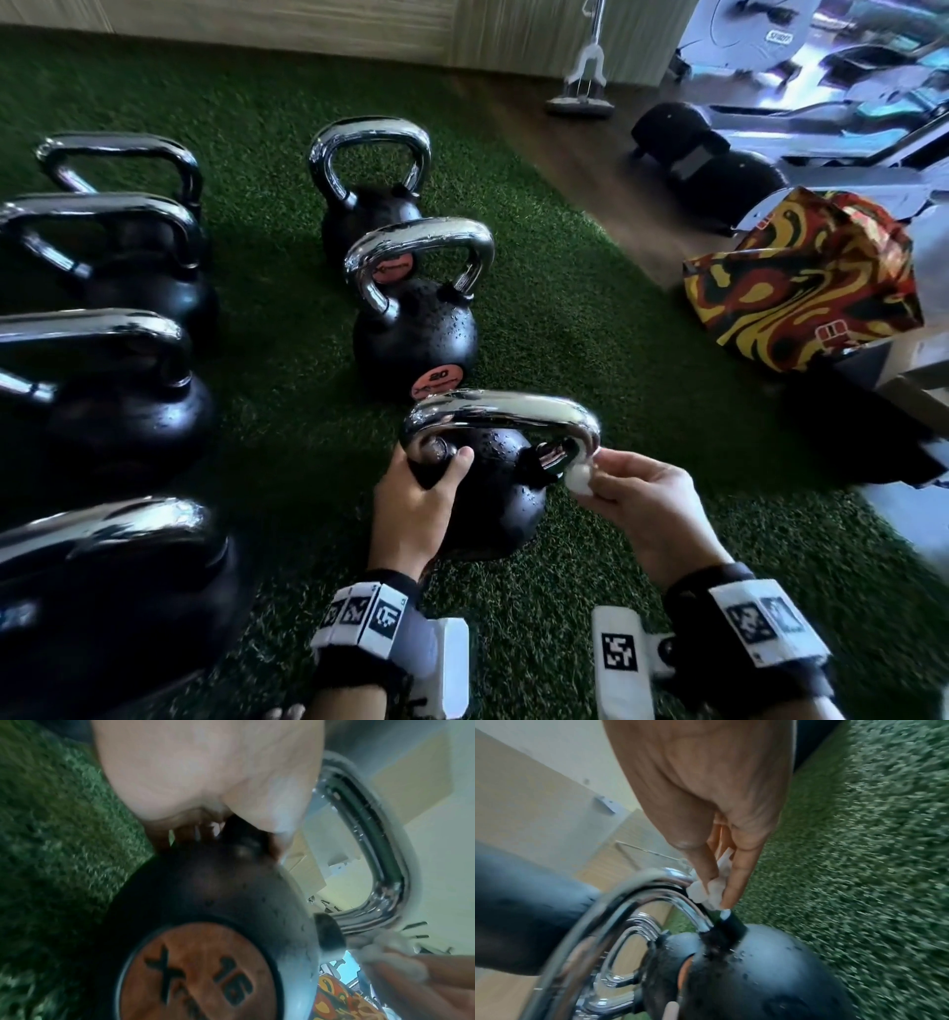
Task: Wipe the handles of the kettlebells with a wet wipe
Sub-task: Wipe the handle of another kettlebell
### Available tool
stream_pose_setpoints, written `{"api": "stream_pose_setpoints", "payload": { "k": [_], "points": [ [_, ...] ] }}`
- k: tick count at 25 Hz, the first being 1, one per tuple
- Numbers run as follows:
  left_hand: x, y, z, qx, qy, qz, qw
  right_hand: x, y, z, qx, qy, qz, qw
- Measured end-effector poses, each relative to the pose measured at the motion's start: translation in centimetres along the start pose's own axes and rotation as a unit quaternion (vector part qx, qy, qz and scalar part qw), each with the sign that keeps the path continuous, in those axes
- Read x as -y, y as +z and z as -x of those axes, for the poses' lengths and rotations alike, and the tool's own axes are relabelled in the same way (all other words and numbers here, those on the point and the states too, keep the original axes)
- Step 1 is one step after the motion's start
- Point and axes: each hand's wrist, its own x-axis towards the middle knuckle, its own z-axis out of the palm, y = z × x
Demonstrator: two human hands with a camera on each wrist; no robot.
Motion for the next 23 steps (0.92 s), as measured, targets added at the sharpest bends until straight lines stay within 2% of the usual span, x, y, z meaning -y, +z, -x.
{"api": "stream_pose_setpoints", "payload": {
  "k": [2,4,5,6,7,9,11,14,18,19,21,22,23],
  "points": [
    [-2.0,-1.3,1.1,0.032,-0.036,-0.168,0.985,-1.2,0.2,-0.8,0.014,0.014,0.045,0.999],
    [-4.1,-2.9,2.3,0.073,-0.077,-0.357,0.928,-0.4,0.0,-0.8,0.028,0.019,0.135,0.990],
    [-4.9,-3.5,2.5,0.101,-0.086,-0.389,0.912,0.4,-0.4,-0.5,0.048,0.025,0.196,0.979],
    [-5.4,-3.9,2.4,0.147,-0.086,-0.367,0.915,1.5,-0.7,0.0,0.080,0.030,0.255,0.963],
    [-5.9,-3.9,2.4,0.210,-0.086,-0.295,0.928,2.6,-0.8,0.7,0.116,0.028,0.300,0.947],
    [-6.6,-3.3,2.7,0.300,-0.094,-0.073,0.947,4.1,-0.2,2.2,0.180,-0.004,0.302,0.936],
    [-7.2,-2.7,3.3,0.329,-0.128,0.099,0.930,5.0,1.3,3.2,0.205,-0.048,0.262,0.942],
    [-6.7,-2.7,3.8,0.354,-0.136,0.215,0.900,5.2,2.8,3.7,0.165,-0.139,0.298,0.930],
    [-6.7,-3.7,3.5,0.345,-0.121,0.274,0.889,5.0,4.5,4.3,0.072,-0.327,0.391,0.857],
    [-7.2,-4.0,3.6,0.336,-0.117,0.295,0.887,5.1,4.6,4.5,0.068,-0.351,0.377,0.854],
    [-8.5,-4.6,3.5,0.306,-0.105,0.338,0.884,5.2,4.3,4.3,0.102,-0.343,0.281,0.891],
    [-9.4,-4.8,3.5,0.279,-0.072,0.347,0.893,5.2,3.9,3.8,0.093,-0.331,0.204,0.917],
    [-10.3,-5.0,3.4,0.238,-0.008,0.334,0.912,4.8,3.2,2.8,0.039,-0.315,0.134,0.939]
  ]
}}
